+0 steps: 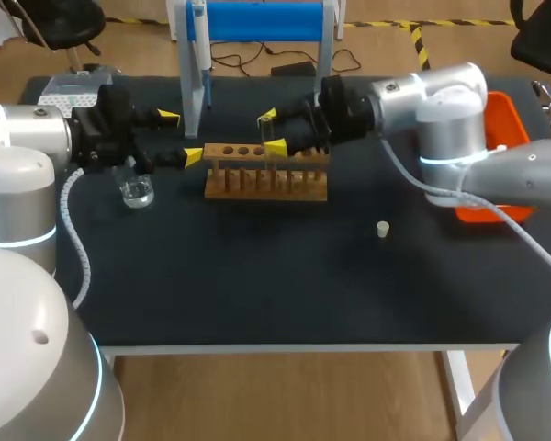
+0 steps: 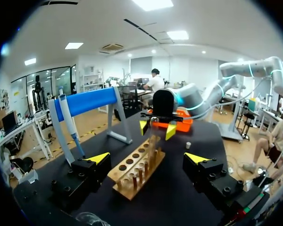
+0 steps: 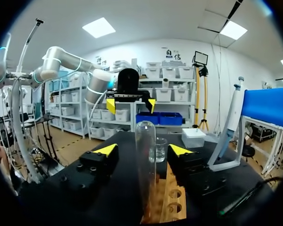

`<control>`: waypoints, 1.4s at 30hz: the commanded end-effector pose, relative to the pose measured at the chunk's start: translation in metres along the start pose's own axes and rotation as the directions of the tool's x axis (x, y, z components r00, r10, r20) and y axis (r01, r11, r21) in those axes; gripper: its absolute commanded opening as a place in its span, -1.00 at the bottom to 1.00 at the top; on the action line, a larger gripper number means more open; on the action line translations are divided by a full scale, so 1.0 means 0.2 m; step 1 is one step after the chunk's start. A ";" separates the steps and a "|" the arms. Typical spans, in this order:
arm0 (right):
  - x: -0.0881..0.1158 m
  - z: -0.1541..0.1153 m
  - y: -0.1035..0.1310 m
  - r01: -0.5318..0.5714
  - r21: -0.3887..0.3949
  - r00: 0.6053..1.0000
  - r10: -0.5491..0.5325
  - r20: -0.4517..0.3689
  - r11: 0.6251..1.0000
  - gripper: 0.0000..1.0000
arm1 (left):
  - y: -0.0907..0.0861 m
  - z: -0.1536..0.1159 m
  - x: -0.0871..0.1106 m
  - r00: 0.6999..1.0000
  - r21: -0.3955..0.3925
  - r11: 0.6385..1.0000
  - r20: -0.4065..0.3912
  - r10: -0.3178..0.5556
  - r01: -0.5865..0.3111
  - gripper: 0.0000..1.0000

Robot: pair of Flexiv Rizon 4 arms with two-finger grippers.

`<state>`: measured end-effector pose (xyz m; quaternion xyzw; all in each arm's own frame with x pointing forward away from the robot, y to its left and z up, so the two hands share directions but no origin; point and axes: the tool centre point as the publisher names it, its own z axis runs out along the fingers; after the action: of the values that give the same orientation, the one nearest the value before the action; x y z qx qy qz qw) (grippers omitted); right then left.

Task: Invert the test tube, pick up the pipette, mount the tip to pipette, aspirate from beaker and dispense into the tube, eject the tip, return the pipette, and cap with the stopper.

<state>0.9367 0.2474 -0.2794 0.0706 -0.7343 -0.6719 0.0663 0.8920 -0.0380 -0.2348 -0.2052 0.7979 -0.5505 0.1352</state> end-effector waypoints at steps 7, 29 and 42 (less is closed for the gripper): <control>0.00 0.02 0.00 0.002 0.005 1.000 -0.002 0.011 1.000 -0.07 | 0.00 0.00 0.00 1.000 0.002 1.000 0.004 0.001 -0.001 1.00; 0.00 0.00 0.01 -0.009 -0.031 0.999 0.010 0.039 0.999 -1.00 | 0.00 0.00 0.00 1.000 0.002 1.000 0.004 0.001 -0.001 1.00; 0.00 -0.02 0.03 -0.023 -0.068 0.998 0.028 0.064 0.997 -1.00 | 0.00 0.00 0.00 1.000 0.002 1.000 0.004 0.001 -0.001 1.00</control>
<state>0.9404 0.2444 -0.2739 0.0389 -0.7136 -0.6973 0.0553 0.8920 -0.0380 -0.2348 -0.2052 0.7979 -0.5504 0.1352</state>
